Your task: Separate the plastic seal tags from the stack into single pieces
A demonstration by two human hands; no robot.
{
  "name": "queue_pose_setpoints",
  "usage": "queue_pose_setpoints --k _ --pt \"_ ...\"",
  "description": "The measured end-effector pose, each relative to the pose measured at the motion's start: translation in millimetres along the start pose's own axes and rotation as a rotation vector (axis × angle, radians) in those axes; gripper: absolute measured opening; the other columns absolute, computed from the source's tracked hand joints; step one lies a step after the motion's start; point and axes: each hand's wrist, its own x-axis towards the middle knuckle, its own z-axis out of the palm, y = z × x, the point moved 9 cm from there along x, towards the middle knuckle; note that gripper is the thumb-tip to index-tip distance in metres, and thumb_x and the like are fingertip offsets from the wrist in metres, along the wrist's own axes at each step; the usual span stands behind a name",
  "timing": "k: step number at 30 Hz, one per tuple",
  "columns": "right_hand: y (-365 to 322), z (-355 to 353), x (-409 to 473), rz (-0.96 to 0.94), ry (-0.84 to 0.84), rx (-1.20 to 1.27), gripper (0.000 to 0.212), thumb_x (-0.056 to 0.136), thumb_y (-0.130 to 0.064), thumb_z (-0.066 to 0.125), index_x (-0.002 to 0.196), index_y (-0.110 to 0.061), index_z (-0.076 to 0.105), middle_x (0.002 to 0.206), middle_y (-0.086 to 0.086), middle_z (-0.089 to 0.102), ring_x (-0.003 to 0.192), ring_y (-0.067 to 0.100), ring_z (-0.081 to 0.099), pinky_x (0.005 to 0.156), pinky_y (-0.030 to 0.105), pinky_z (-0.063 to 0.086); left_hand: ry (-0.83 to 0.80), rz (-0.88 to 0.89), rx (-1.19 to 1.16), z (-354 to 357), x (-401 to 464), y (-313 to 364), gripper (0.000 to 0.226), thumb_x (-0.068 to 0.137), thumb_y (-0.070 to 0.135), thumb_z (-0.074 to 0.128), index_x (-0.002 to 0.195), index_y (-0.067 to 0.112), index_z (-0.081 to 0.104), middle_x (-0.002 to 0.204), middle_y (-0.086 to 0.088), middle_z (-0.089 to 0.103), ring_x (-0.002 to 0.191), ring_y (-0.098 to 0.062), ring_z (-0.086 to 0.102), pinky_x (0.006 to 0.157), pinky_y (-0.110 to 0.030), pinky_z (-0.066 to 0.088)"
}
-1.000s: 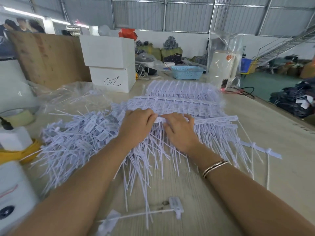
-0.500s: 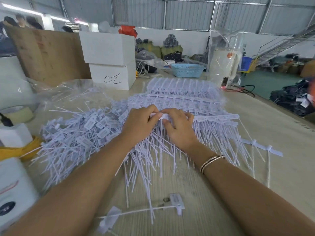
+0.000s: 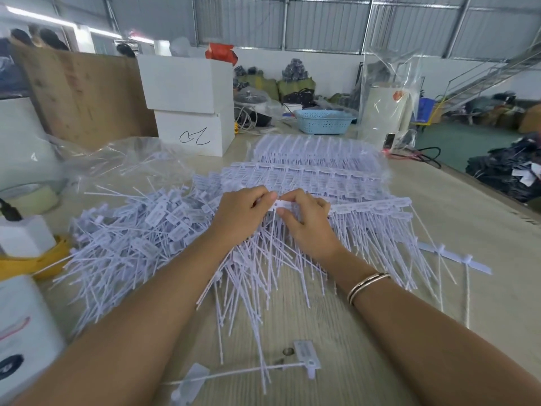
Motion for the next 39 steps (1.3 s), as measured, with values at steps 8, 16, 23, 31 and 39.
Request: queue_pose_setpoints --k 8,16,23,31,39 --pt "6.9 -3.6 -1.5 0.128 -0.001 0.062 0.009 0.096 -0.014 0.051 0.098 -0.020 0.058 0.066 -0.015 0.040 0.080 0.009 0.037 0.078 0.029 0.019 0.023 0.052 0.038 -1.9 -2.5 7.4 0.036 0.097 0.031 0.051 0.080 0.002 0.063 0.061 -0.013 0.059 0.052 -0.020 0.048 0.061 -0.038 0.043" --pt "0.0 -4.6 -3.5 0.061 -0.012 0.030 0.006 0.094 -0.017 0.057 0.092 -0.019 0.051 0.062 -0.015 0.035 0.077 0.015 0.038 0.078 0.033 0.022 -0.034 -0.045 -0.097 4.9 -3.8 -5.3 0.034 0.097 0.033 0.051 0.066 0.018 0.057 0.052 0.008 0.056 0.041 0.000 0.048 0.046 -0.011 0.033" --pt "-1.8 -5.1 -3.3 0.022 0.025 -0.046 0.011 0.092 -0.021 0.059 0.090 -0.020 0.049 0.069 -0.015 0.038 0.089 0.019 0.036 0.082 0.030 0.019 -0.065 -0.083 -0.171 5.5 -3.6 -8.2 0.038 0.098 0.033 0.048 0.061 0.024 0.053 0.054 0.006 0.058 0.037 -0.002 0.045 0.038 -0.016 0.036" --pt "-10.0 -9.0 -5.7 -0.049 0.077 -0.038 0.018 0.090 -0.014 0.062 0.084 -0.019 0.046 0.075 -0.018 0.040 0.090 -0.009 0.034 0.078 0.028 0.017 -0.079 -0.092 -0.205 7.4 -3.3 -5.3 0.040 0.098 0.028 0.048 0.059 0.021 0.053 0.053 0.006 0.056 0.037 0.000 0.044 0.042 -0.010 0.032" --pt "-0.2 -15.3 -6.4 -0.019 0.121 -0.039 0.013 0.092 -0.023 0.059 0.087 -0.026 0.048 0.079 -0.019 0.047 0.088 0.012 0.041 0.086 0.027 0.015 0.106 -0.206 -0.223 -27.5 -2.9 -22.9 0.039 0.100 0.028 0.044 0.065 0.013 0.052 0.060 0.002 0.058 0.047 0.001 0.053 0.051 -0.015 0.042"
